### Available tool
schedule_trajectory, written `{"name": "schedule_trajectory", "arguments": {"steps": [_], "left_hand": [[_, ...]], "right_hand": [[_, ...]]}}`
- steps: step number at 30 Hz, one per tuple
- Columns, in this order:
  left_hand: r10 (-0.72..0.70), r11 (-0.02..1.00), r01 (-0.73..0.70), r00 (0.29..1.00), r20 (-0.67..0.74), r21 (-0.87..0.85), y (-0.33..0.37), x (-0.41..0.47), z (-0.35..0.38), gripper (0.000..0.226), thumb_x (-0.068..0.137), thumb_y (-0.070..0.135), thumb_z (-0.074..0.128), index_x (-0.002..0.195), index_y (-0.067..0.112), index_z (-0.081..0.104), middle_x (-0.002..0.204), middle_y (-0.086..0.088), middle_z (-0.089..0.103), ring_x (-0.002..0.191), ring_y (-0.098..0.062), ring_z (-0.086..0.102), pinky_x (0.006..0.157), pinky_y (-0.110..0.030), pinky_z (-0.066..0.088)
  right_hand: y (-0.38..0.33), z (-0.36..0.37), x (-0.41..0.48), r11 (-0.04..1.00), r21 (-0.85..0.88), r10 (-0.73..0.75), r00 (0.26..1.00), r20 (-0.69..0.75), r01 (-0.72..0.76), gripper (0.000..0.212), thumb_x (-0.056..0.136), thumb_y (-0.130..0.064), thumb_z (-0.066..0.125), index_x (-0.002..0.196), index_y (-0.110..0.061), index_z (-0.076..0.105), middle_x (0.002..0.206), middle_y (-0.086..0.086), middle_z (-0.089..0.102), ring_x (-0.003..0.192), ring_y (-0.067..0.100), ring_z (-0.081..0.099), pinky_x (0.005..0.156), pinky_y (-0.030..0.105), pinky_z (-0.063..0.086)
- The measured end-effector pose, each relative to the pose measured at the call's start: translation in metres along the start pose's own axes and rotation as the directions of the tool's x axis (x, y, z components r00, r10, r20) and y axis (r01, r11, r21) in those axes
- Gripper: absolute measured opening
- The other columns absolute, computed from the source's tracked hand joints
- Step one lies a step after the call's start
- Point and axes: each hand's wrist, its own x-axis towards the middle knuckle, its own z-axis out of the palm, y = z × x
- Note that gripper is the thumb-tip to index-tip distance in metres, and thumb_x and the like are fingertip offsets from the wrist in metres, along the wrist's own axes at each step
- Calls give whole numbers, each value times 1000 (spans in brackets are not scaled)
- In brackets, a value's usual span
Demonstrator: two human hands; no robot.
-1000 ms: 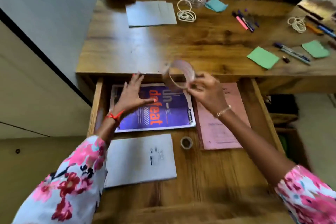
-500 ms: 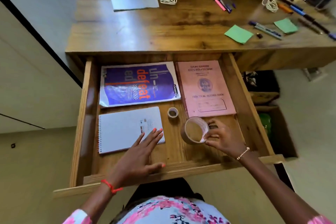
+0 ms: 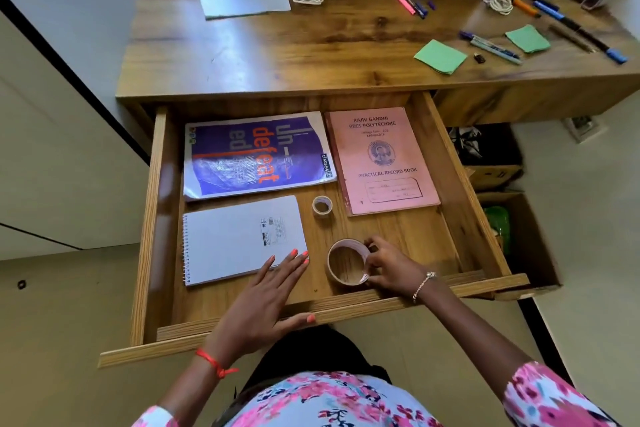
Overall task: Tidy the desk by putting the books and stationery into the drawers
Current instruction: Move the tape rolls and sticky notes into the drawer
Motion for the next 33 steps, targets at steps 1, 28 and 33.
{"name": "schedule_trajectory", "arguments": {"steps": [1,28,33], "left_hand": [[3,1000,-3,1000,6,1,0,0,0,82,87,72,23,147,20,7,154,5,5,140,-1,-11,113,-30,-9],[56,997,-67,952,-300,-27,140,236,-59,98,71,84,19,142,17,29,150,-5,28,140,-18,18,115,-46,15],[70,997,-81,912,-404,-11,193,300,-70,106,67,87,22,142,13,29,150,-8,28,141,-21,16,113,-39,8]], "right_hand": [[0,0,-1,1000,1,2,1000,2,-2,18,78,-17,71,89,-3,67,130,5,39,114,18,49,93,23,47],[164,-168,-106,981,194,128,806,-577,-17,20,84,-11,63,102,-5,67,127,10,54,120,20,50,101,26,37],[225,-219,-129,988,152,95,744,-662,9,25,86,-12,61,110,-5,65,134,11,50,123,23,49,105,31,37]]}}
